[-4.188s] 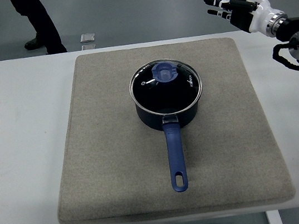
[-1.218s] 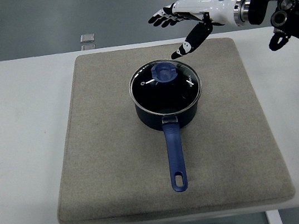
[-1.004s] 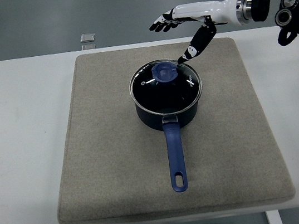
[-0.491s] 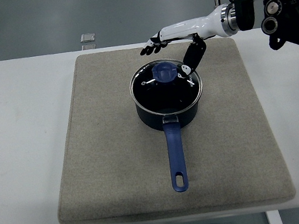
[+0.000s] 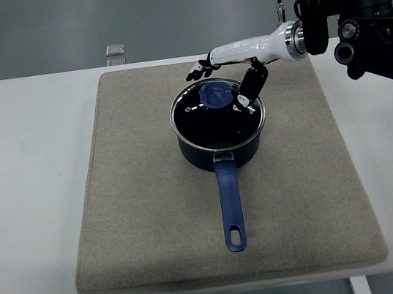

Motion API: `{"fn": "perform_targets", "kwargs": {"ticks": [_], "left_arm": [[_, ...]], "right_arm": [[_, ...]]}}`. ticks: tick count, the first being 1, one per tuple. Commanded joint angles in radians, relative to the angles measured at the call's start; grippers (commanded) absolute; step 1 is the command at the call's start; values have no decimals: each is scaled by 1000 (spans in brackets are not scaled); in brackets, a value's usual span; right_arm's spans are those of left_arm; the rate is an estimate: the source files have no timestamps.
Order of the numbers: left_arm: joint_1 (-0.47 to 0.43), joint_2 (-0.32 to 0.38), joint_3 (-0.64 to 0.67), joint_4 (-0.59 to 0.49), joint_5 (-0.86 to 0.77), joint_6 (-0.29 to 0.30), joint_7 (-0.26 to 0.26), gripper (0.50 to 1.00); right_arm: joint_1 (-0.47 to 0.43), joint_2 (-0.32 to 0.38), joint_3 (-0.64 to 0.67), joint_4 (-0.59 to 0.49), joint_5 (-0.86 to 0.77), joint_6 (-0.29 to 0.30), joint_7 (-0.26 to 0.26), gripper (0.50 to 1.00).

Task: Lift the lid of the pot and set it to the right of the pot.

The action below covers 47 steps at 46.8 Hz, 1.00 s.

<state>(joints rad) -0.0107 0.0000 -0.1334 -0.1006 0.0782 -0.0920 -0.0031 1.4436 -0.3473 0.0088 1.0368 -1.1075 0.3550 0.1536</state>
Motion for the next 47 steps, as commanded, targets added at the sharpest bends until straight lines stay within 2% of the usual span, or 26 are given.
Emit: {"fn": "perform_targets", "kwargs": {"ticks": [1,3,7,9,40,47], "left_arm": [[0,0,0,1,0,0,0,1000],[0,0,0,1,0,0,0,1000],[0,0,0,-1,0,0,0,1000],[0,0,0,1,0,0,0,1000],[0,0,0,1,0,0,0,1000],[0,0,0,1,0,0,0,1000]], "right_arm": [[0,1,0,0,0,-8,1,911],[0,1,-1,0,-3,-8,1,895],[1,-1,-1,0,-5,-8,1,817],[3,-1,-9,0,-5,-8,1,807],[14,-2,-24,0,-14,-8,1,795],[15,-2,-23,2,-14,-2,3,768]]}}
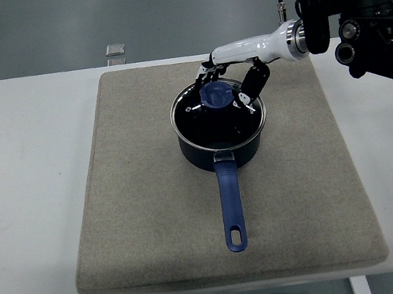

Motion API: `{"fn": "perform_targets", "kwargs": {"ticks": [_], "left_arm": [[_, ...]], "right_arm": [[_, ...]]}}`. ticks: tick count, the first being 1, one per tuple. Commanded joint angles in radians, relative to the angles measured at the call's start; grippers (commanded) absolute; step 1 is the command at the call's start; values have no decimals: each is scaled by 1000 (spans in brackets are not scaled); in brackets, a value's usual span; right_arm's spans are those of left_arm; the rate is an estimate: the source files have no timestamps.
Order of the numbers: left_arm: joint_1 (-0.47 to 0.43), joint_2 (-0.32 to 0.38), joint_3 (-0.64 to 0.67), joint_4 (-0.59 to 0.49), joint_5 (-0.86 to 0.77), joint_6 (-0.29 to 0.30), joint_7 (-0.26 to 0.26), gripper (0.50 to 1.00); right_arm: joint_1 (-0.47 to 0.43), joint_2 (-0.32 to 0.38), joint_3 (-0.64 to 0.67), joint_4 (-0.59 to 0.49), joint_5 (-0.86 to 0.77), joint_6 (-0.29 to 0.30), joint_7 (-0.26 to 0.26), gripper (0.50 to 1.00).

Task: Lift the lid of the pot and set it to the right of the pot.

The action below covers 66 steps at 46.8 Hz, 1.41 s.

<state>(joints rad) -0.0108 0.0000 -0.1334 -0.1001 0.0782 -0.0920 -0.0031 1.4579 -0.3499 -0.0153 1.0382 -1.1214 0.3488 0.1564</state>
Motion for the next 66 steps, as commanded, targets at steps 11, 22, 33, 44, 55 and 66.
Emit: {"fn": "perform_targets", "kwargs": {"ticks": [11,22,33,44,55,66], "left_arm": [[0,0,0,-1,0,0,0,1000],[0,0,0,0,0,0,0,1000],[0,0,0,0,0,0,0,1000],[0,0,0,0,0,0,0,1000],[0,0,0,-1,0,0,0,1000],[0,0,0,-1,0,0,0,1000]], "right_arm": [[-1,0,0,5,0,6,0,684],[-1,0,0,5,-20,6,0,576],[9,2,-2,5,-21,4,2,509],[21,0,1,5,-18,9,2,509],[62,-15,0,8,-9,47,2,509],[81,-61,-2,13,-8,70,3,509]]}}
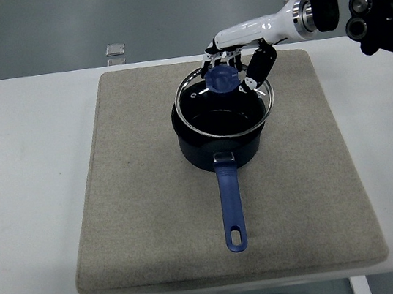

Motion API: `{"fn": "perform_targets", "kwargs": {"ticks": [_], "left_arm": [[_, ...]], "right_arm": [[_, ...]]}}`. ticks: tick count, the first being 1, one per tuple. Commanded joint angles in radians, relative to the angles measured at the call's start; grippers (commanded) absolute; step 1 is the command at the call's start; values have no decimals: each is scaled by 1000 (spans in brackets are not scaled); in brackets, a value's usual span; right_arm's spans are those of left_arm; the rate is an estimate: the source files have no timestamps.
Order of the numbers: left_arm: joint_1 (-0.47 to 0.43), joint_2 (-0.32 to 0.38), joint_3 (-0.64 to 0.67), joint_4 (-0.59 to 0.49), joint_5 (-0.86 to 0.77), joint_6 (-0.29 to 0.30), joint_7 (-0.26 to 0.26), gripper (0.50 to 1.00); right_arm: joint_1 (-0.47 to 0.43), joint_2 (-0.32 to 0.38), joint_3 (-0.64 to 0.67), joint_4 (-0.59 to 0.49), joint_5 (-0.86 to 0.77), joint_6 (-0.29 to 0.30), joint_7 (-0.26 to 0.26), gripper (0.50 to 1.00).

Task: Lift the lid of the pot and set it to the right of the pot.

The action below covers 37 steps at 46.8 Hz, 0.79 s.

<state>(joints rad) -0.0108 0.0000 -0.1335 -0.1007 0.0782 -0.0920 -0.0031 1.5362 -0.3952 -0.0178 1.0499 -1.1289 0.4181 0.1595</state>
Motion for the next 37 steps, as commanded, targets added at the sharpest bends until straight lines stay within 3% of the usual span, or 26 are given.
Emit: {"fn": "perform_targets", "kwargs": {"ticks": [1,12,21,27,37], "left_arm": [[0,0,0,1,0,0,0,1000],[0,0,0,1,0,0,0,1000],[0,0,0,-1,0,0,0,1000],[0,0,0,-1,0,0,0,1000],[0,0,0,-1,0,0,0,1000]], "right_arm": [[2,-20,1,1,0,1,0,509],[2,-105,2,1,-2,5,0,500],[-1,-185,10,1,-2,64,0,500],[-11,-234,7,1,-2,71,0,500],[-64,-264,6,1,-3,62,0,500]]}}
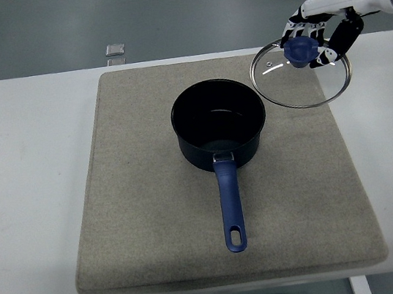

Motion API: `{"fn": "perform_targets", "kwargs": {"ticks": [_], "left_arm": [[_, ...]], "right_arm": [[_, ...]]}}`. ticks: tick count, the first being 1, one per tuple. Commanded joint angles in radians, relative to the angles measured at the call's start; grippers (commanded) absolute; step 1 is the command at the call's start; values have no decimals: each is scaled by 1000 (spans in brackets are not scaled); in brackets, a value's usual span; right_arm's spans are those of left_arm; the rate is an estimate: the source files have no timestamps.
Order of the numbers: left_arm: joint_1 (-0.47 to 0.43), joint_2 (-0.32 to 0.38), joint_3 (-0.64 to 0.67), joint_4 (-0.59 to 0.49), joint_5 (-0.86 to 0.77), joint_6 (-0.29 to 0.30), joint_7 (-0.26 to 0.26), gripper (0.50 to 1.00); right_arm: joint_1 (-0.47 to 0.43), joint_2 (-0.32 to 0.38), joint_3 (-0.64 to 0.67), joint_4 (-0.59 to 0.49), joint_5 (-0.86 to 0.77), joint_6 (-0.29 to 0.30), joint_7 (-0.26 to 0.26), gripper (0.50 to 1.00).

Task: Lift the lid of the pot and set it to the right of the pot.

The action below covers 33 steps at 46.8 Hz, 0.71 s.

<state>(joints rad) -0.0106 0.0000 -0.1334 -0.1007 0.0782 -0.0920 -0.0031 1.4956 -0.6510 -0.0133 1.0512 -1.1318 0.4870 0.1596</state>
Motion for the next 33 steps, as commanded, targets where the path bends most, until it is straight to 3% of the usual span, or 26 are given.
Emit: {"fn": "perform_targets", "kwargs": {"ticks": [1,33], "left_arm": [[0,0,0,1,0,0,0,1000],[0,0,0,1,0,0,0,1000]], "right_arm": [[-26,-10,0,0,-2,-8,0,500],[-205,28,-5,-13,-8,-162,0,500]]}}
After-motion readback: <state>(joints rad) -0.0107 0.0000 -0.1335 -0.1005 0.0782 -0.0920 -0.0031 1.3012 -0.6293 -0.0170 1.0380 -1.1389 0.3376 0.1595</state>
